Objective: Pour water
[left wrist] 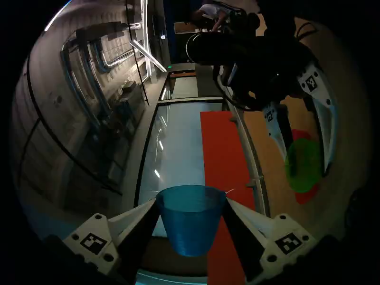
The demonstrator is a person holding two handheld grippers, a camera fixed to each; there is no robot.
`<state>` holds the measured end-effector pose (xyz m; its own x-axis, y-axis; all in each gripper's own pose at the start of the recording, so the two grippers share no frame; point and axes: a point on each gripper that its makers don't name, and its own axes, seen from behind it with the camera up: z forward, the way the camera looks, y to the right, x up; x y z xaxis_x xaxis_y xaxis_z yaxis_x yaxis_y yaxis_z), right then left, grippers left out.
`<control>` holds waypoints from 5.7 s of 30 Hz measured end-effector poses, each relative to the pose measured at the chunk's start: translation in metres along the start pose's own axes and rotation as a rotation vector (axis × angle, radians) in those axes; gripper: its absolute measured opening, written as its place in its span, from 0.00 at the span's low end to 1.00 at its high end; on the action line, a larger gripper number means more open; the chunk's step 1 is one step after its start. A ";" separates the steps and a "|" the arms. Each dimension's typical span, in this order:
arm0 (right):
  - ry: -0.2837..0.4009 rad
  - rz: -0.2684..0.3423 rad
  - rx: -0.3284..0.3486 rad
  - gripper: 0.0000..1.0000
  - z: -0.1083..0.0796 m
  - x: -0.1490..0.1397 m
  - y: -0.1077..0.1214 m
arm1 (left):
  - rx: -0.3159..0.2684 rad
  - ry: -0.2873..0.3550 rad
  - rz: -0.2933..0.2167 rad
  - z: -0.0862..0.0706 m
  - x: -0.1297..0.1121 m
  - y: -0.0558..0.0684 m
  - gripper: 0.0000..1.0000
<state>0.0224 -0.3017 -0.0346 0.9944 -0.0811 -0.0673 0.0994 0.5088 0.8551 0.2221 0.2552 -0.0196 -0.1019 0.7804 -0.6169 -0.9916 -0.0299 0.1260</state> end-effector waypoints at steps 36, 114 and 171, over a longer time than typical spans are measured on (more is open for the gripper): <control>0.017 0.009 -0.013 0.90 -0.001 0.004 0.004 | 0.014 -0.004 -0.116 0.002 -0.007 0.002 0.87; 0.028 0.009 -0.069 0.90 -0.027 0.025 0.015 | -0.015 -0.059 -1.626 -0.007 -0.080 0.061 0.87; -0.106 0.068 -0.204 0.90 -0.115 -0.004 0.071 | -0.276 -0.123 -1.637 -0.051 -0.038 0.189 0.88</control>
<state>0.0295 -0.1664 -0.0323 0.9909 -0.1248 0.0505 0.0479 0.6776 0.7339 0.0340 0.1878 -0.0118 0.9841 0.1368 0.1132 -0.0213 0.7237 -0.6898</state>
